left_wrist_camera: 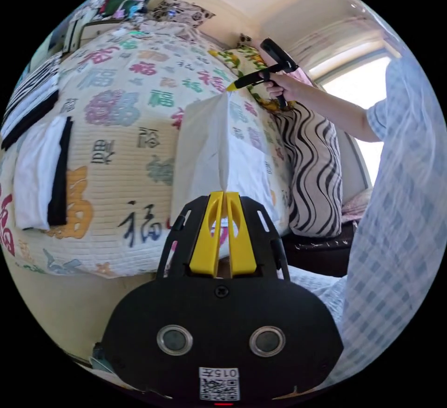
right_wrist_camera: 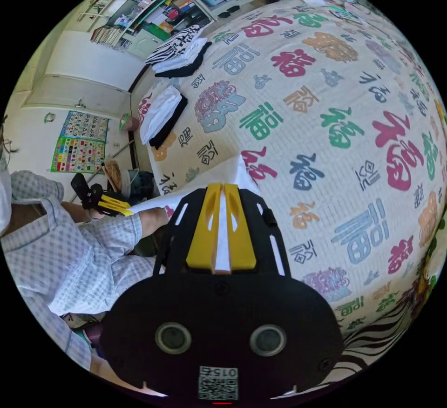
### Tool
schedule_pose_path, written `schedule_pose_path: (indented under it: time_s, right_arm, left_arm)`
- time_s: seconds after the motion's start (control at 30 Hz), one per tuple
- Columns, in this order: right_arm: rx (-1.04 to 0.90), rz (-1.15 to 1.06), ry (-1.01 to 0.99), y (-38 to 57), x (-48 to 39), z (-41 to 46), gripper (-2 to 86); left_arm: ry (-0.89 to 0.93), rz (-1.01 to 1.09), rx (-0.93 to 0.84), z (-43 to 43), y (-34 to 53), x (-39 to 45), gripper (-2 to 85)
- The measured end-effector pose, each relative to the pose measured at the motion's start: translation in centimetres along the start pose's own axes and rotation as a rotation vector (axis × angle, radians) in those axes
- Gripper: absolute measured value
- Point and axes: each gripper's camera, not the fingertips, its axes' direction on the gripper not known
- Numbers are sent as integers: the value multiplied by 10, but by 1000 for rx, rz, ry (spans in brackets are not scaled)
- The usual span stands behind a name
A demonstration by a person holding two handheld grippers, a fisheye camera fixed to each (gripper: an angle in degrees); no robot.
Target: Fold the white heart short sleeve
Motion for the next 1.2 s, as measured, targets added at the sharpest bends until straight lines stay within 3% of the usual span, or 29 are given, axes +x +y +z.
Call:
schedule_pose_path:
  time_s: [0.17,0.37,0.6,0.67,0.9,1.07,1.2]
  right_arm:
    - [0,89,51,136,33,-32,-4]
    - [-6,228,88,251,82,-32,-3]
    - [51,263,90,317,101,-31,14]
    - [109,333,55,338,107,-34,32]
    - [299,575,83,410,97,-68,69]
    - [341,636,39,459,54,-58,72]
    - [377,726,76,484,43,-52,77]
  left_arm:
    - [112,119,-105,143,23,104,-6]
    - [145,179,-223,314,50,169,-3]
    - [25,242,-346,446,83,179,18]
    - [17,230,-420,484,95,168,59]
    - [167,370,-424,489,103,165,77]
    - [-70,515,-212,484,15,103,80]
    - [-207,618,-173,522,-50,57,91]
